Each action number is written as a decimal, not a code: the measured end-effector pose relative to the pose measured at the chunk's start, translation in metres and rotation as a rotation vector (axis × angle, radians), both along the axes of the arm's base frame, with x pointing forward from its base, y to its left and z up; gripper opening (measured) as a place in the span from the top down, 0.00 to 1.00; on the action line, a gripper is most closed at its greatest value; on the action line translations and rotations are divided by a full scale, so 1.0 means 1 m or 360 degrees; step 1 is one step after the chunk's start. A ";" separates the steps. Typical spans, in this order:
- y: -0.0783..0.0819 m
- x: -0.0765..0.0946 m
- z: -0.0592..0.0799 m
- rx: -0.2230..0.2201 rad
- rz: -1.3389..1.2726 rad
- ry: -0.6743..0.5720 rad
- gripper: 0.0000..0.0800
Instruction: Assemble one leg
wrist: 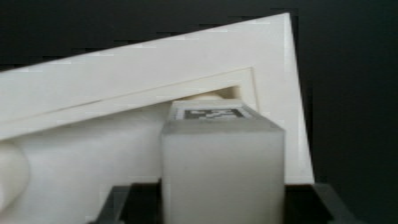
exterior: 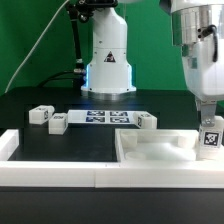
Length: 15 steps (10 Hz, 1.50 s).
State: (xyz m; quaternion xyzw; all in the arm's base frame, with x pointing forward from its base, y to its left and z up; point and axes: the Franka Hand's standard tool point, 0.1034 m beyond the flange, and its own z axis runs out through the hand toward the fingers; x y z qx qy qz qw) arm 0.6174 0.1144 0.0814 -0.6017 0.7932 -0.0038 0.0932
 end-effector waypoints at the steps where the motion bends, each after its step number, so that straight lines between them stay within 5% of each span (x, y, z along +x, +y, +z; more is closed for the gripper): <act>1: 0.000 0.000 0.000 0.0021 -0.0114 0.0011 0.64; 6: 0.000 0.000 0.000 0.0045 -0.0188 0.0017 0.64; 9: 0.004 -0.001 0.002 -0.0002 0.0285 0.0023 0.23; 15: 0.007 -0.002 0.005 -0.0201 0.1383 0.0012 0.19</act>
Offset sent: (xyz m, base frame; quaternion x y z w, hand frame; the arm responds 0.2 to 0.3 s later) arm 0.0000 0.0000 0.0000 0.0000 0.0000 0.0799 0.9968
